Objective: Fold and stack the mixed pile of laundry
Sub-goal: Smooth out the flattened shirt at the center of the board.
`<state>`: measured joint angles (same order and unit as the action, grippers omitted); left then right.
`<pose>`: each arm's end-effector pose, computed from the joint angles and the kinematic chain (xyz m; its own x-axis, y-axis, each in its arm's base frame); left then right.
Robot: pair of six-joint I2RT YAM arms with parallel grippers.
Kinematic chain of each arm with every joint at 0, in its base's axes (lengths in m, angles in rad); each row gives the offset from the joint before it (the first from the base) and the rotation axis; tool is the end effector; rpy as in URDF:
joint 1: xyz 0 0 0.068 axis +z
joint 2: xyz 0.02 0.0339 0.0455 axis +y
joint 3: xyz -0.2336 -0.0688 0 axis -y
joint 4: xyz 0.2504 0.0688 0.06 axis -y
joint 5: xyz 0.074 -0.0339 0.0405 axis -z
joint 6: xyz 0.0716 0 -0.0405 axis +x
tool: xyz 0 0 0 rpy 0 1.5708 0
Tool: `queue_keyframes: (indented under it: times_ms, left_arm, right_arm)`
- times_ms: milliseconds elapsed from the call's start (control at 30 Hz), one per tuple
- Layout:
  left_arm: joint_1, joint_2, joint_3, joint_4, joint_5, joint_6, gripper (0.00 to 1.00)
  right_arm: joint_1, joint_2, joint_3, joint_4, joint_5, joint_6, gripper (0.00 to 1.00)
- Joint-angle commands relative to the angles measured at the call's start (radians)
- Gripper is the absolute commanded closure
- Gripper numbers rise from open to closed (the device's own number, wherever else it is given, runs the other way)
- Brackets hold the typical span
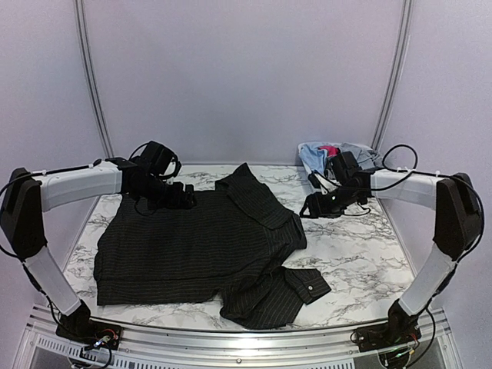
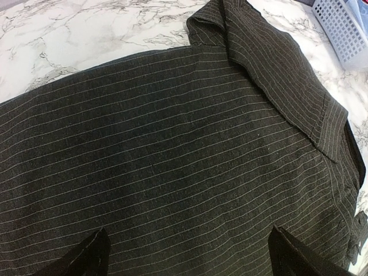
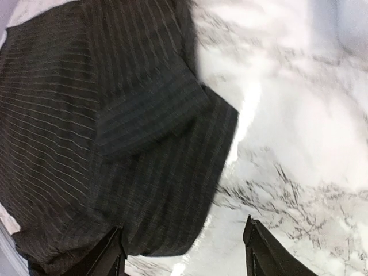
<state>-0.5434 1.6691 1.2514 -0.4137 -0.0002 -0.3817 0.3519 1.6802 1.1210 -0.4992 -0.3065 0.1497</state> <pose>0.3375 -0.2038 0.1917 -0.7795 0.0357 -0.6254 0.2441 0.9367 -0.2509 0.3299 0.1441 0.1397 -0.8787 -0.1712 -0.4456 -0.3402 0.8793 0.3332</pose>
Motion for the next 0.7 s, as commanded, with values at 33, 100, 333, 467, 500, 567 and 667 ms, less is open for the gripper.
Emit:
queue_keyframes:
  times_ms: [33,100,333,467,500,567,667]
  left_arm:
    - [0.002,-0.050,-0.036,0.007,-0.040,0.015,0.01]
    - [0.003,-0.057,-0.042,0.006,-0.049,0.014,0.01]
    - [0.011,-0.071,-0.040,0.007,-0.055,0.011,0.01]
    - [0.016,-0.082,-0.047,0.006,-0.056,0.008,0.01]
    - [0.017,-0.084,-0.049,0.006,-0.057,0.009,0.01]
    - [0.020,-0.086,-0.053,0.006,-0.061,0.014,0.01]
    - [0.024,-0.088,-0.056,0.006,-0.061,0.018,0.01]
  right_arm:
    - [0.075,-0.016,0.141,0.063,-0.092,0.120,0.39]
    - [0.092,0.015,0.141,0.100,-0.104,0.181,0.43]
    - [0.102,0.110,0.131,0.204,-0.100,0.337,0.56]
    - [0.105,0.162,0.145,0.222,-0.082,0.387,0.57]
    - [0.106,0.176,0.146,0.226,-0.079,0.401,0.58]
    - [0.107,0.199,0.146,0.238,-0.075,0.418,0.59]
    - [0.108,0.222,0.150,0.229,-0.054,0.428,0.60]
